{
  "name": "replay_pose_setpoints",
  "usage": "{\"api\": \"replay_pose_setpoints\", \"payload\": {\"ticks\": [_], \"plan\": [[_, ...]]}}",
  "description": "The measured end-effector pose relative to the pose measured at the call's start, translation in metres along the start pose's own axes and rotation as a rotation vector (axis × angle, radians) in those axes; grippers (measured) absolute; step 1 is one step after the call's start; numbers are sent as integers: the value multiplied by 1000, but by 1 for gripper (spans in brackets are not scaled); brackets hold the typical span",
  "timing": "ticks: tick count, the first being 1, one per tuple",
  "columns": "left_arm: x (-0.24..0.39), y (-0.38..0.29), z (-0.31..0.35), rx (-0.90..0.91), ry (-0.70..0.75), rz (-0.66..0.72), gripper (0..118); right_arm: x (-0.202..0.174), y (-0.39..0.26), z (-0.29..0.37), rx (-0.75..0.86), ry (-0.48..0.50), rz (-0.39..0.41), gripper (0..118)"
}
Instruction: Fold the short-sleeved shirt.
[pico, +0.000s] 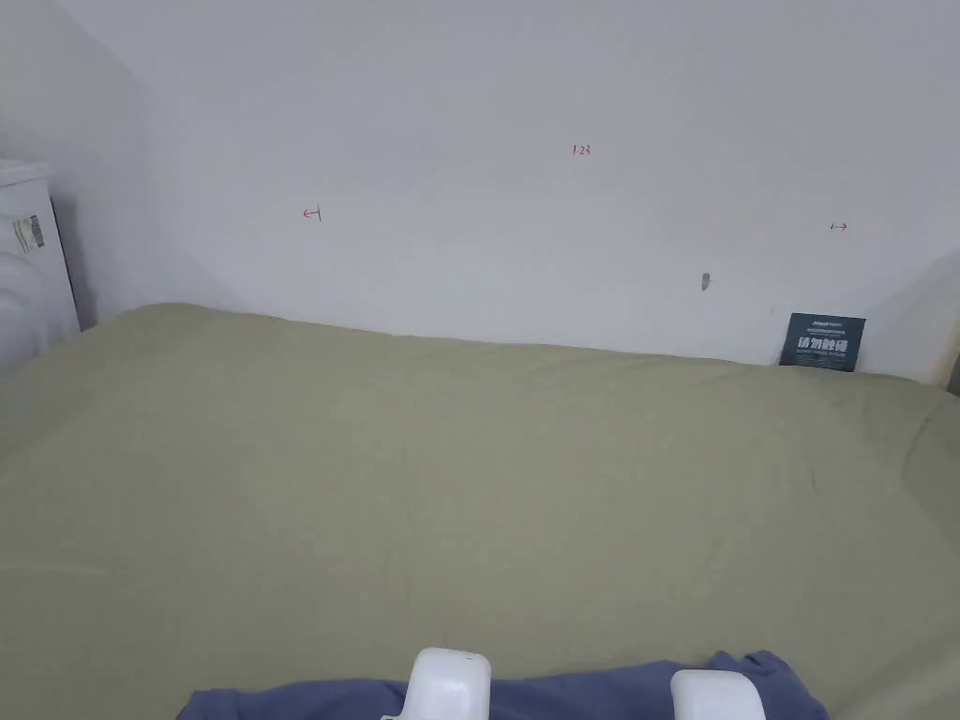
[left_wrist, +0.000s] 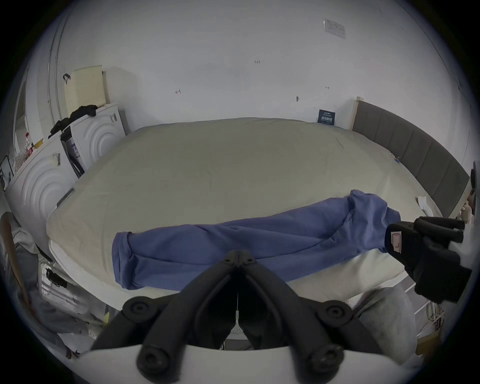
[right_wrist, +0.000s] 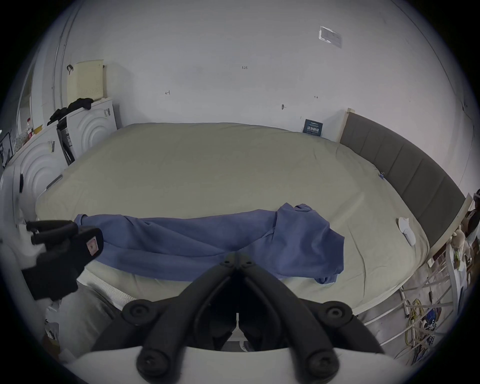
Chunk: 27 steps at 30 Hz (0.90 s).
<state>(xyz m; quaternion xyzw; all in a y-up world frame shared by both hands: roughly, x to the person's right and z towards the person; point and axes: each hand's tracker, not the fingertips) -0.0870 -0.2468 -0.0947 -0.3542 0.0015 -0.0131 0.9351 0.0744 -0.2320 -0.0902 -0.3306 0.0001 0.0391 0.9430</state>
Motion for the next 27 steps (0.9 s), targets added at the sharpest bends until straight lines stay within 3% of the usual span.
{"api": "replay_pose_setpoints", "payload": {"ticks": [12,17,18,20,21,24,27], "plan": [[-6,11,8,29,-9,9,0,10,9,-1,12,-18,-33,1],[-74,23,-2,2,-40,84,2,19,17,-1,9,10,-42,1],[-93,23,-6,-21,-44,115,10,21,19,-2,9,12,-49,2],[-140,23,-20,-111,-153,161,54,26,24,-7,1,26,-72,2],[-160,24,-29,-159,-176,188,63,28,26,-10,-8,45,-85,2],[-206,18,-41,-187,-109,264,87,29,35,-17,-25,85,-107,2],[-238,13,-59,-214,-119,424,88,27,42,-22,-19,99,-100,2]]}}
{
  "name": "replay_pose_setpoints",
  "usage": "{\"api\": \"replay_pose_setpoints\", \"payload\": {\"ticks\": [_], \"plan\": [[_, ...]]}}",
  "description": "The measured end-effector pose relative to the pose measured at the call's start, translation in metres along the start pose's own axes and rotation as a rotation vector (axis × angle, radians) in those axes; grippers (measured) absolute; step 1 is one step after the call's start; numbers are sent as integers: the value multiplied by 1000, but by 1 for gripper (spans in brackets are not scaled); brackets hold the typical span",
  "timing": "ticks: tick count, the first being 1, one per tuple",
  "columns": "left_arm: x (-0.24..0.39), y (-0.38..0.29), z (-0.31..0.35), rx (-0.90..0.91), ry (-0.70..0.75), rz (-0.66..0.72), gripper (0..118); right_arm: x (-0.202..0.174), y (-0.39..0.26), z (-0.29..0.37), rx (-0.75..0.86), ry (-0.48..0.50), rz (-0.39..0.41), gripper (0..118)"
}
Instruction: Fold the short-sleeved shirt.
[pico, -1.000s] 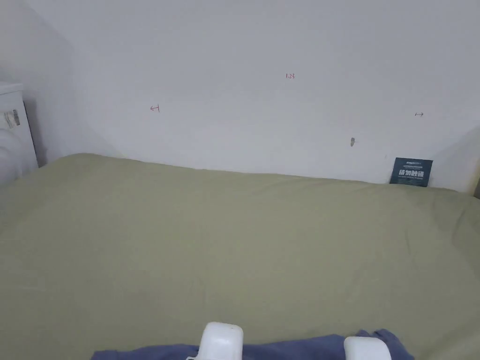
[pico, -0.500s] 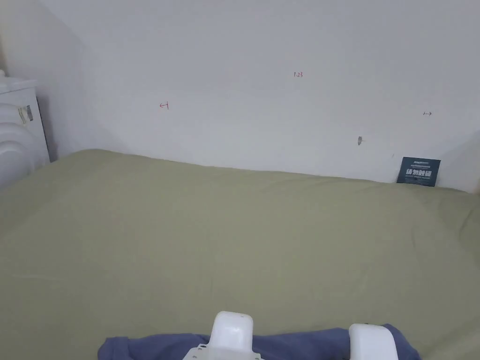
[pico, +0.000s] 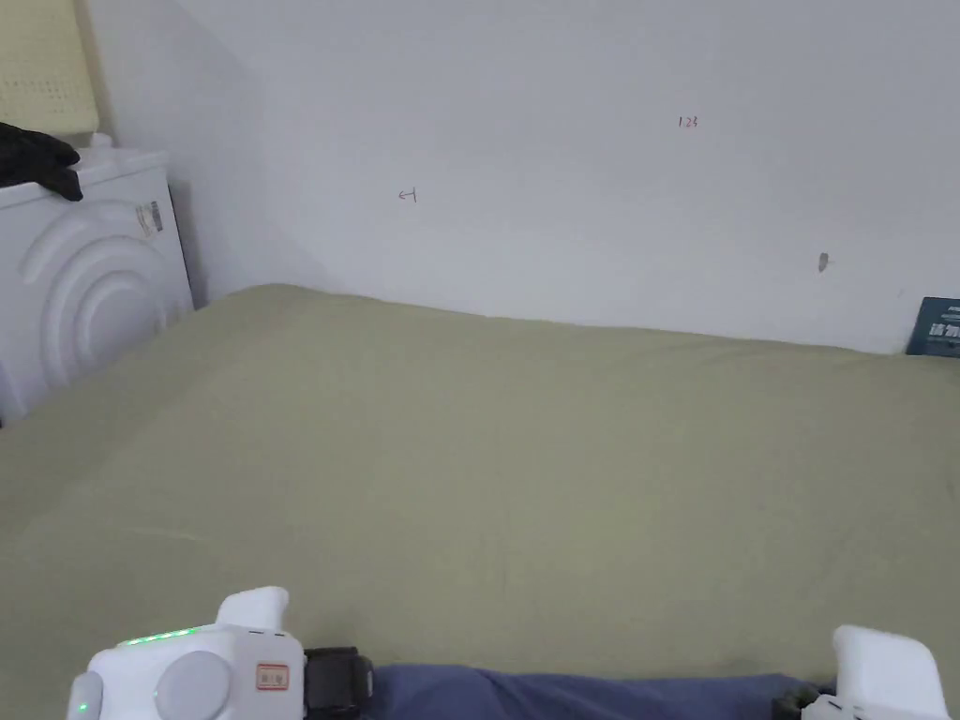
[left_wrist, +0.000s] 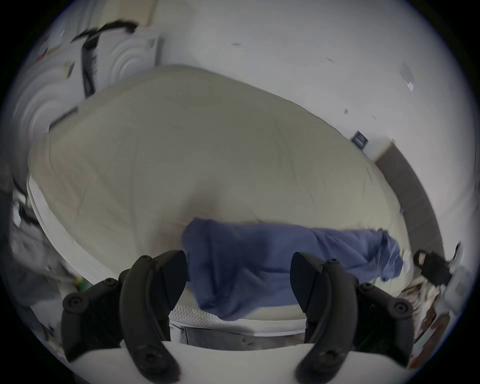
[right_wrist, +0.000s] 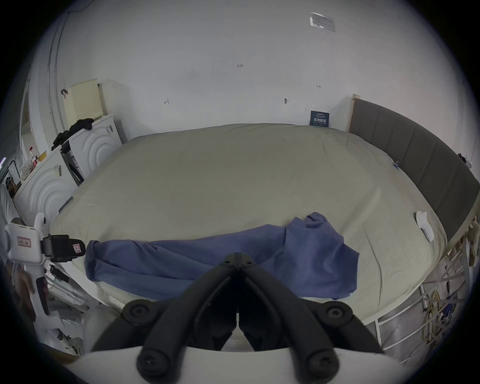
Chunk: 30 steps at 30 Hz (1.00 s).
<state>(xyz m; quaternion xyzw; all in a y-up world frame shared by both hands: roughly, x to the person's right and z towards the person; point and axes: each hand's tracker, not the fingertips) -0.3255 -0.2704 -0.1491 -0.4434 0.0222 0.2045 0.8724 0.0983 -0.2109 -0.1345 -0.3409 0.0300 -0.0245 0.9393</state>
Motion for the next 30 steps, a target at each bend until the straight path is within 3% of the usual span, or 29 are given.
{"api": "replay_pose_setpoints", "payload": {"ticks": [7,9,14,15,17,18,25,30], "plan": [[-27,-2,-43,-64,-31,109,88,1,12,-10,-8,58,6,2],[-24,-4,-57,-102,-88,105,88,3,13,-13,-14,60,7,2],[-14,-8,-59,-76,-32,60,91,5,14,-15,-28,76,-12,2],[-13,-6,-57,-78,-29,74,83,4,14,-16,-29,78,-15,2],[-9,-4,-52,-61,-9,104,34,5,13,-17,-33,86,-22,2],[-9,-5,-52,-60,-6,102,23,5,12,-17,-35,90,-25,2],[8,-2,-33,22,-67,137,19,17,4,-13,-63,88,-56,2],[44,12,0,91,-169,67,19,36,10,-1,-44,62,-109,2]]}}
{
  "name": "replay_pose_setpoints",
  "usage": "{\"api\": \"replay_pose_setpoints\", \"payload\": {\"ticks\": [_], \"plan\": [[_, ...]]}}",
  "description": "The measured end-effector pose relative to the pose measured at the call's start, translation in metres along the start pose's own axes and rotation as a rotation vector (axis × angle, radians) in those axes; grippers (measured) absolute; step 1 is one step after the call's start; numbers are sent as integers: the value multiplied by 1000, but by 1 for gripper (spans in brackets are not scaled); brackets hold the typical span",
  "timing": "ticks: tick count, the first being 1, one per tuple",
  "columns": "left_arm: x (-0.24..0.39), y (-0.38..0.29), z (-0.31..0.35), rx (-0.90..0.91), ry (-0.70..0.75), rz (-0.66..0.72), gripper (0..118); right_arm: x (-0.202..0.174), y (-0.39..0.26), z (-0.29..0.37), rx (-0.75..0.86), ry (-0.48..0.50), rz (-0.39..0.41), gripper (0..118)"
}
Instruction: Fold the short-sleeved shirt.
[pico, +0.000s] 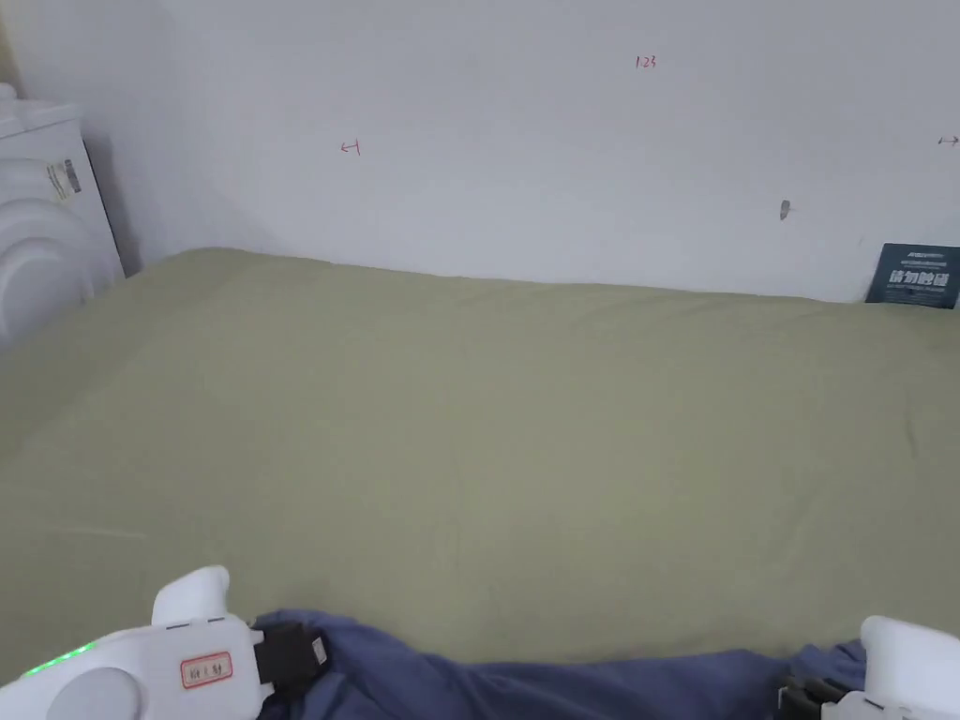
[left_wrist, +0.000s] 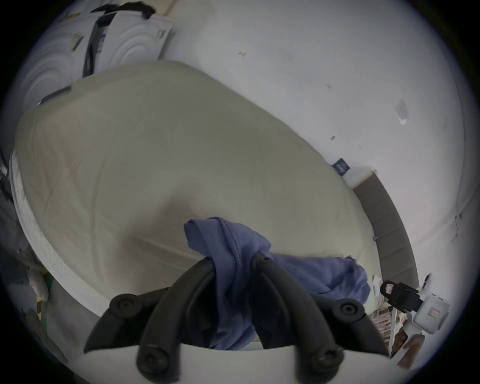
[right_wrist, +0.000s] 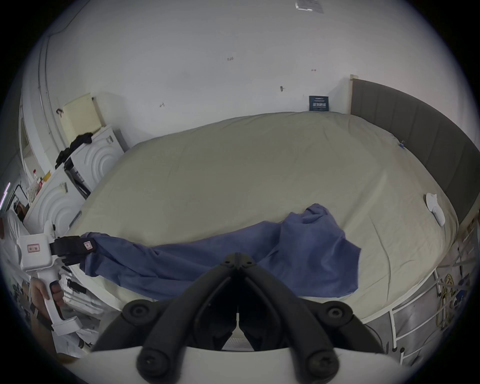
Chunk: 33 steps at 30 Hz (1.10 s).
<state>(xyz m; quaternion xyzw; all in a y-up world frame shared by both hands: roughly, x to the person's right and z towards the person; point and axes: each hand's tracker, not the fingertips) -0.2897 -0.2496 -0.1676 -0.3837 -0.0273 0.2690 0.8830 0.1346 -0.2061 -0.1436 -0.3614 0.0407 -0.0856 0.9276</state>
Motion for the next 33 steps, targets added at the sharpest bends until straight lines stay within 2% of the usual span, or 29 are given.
{"api": "replay_pose_setpoints", "payload": {"ticks": [5,10,17,18,20,21,23,26,27,28,29,30,31,33], "plan": [[66,-3,-6,-32,-22,-120,19,10,10,19,47,-11,-24,2],[140,-24,-45,-133,-17,-263,19,24,13,37,72,-33,-33,2],[226,-75,-111,-261,-93,-342,21,54,10,48,87,-81,-76,2],[233,-80,-120,-269,-91,-349,28,58,9,48,82,-88,-81,2],[238,-87,-137,-326,-76,-321,74,67,8,47,63,-97,-92,2],[235,-89,-141,-349,-109,-281,85,70,8,48,60,-97,-95,2],[228,-88,-140,-354,-146,-215,85,74,6,48,59,-98,-98,2],[213,-73,-114,-265,-244,-161,84,77,4,46,57,-98,-106,2],[205,-67,-104,-229,-289,-137,81,76,3,45,55,-98,-108,2],[197,-60,-93,-187,-318,-122,57,75,2,44,55,-95,-109,2],[190,-56,-87,-151,-313,-122,22,72,1,42,53,-91,-111,2],[182,-54,-85,-120,-256,-147,0,71,1,41,50,-87,-113,2],[172,-54,-84,-83,-223,-164,0,68,0,41,47,-77,-113,2],[152,-56,-88,-93,-257,-125,0,63,-3,40,45,-58,-107,2]]}}
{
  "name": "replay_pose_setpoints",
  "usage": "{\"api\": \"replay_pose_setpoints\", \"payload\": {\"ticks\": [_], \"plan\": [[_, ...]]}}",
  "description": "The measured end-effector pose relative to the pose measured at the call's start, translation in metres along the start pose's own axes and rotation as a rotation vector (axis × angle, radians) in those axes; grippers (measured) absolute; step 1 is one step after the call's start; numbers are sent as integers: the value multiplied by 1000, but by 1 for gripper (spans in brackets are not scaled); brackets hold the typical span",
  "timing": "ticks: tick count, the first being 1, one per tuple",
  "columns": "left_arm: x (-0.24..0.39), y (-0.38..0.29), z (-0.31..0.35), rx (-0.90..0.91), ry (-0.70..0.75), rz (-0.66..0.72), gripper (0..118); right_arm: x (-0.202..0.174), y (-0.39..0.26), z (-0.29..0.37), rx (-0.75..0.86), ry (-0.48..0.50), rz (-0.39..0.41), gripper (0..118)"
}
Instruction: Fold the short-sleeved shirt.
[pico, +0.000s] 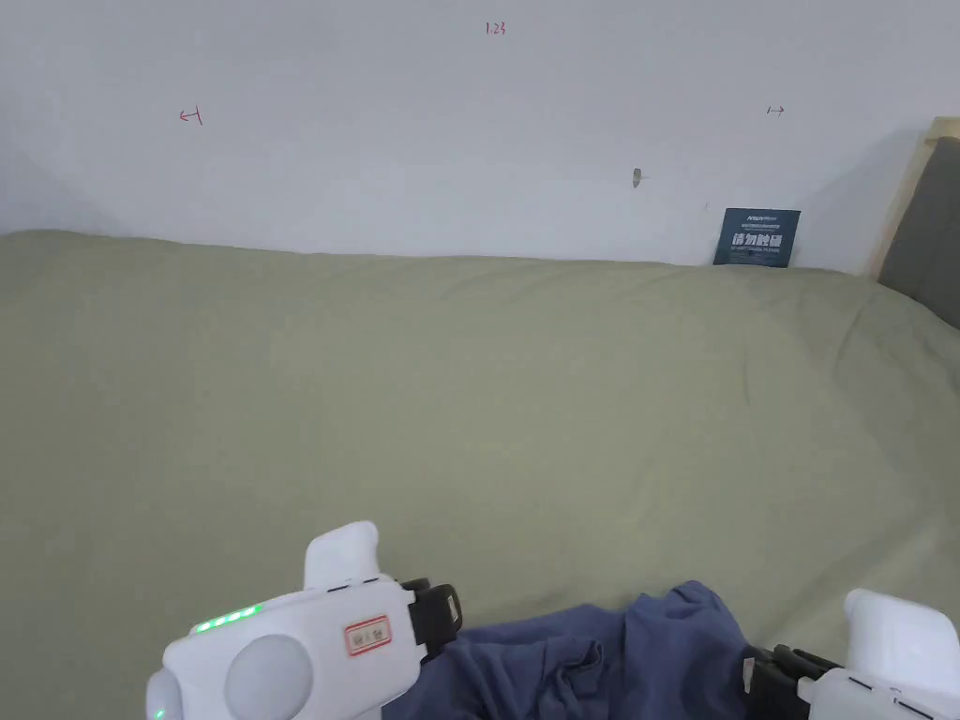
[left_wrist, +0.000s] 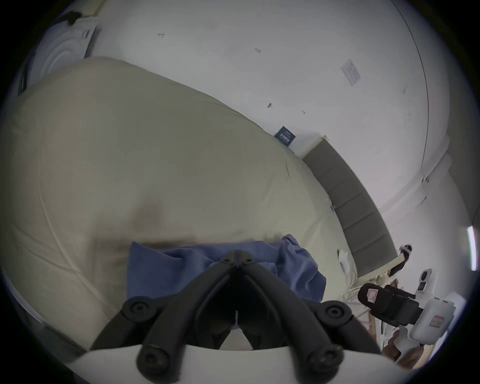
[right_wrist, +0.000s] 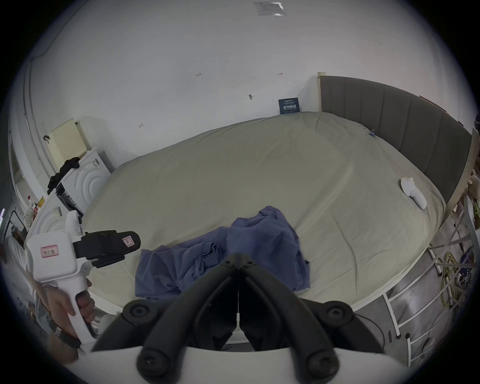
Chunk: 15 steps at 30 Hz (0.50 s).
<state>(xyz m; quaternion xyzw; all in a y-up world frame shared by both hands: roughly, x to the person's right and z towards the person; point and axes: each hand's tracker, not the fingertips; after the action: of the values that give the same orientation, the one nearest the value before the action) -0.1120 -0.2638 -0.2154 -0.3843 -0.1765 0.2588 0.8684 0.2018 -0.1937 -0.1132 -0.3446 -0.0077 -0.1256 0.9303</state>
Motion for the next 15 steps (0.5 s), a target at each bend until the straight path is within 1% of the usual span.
{"api": "replay_pose_setpoints", "payload": {"ticks": [2,4,6,11,15], "plan": [[-17,-11,-3,34,-18,58,0,-4,-3,1,5,19,11,2],[-22,-21,-12,23,-47,67,0,-7,-4,2,0,29,17,2],[-23,-33,-24,-29,-79,71,0,-7,-5,4,-3,38,24,2],[6,-64,-58,-67,-98,-15,0,-1,-3,13,14,30,26,2],[15,-89,-86,-101,-109,12,0,3,0,19,27,22,30,2]]}}
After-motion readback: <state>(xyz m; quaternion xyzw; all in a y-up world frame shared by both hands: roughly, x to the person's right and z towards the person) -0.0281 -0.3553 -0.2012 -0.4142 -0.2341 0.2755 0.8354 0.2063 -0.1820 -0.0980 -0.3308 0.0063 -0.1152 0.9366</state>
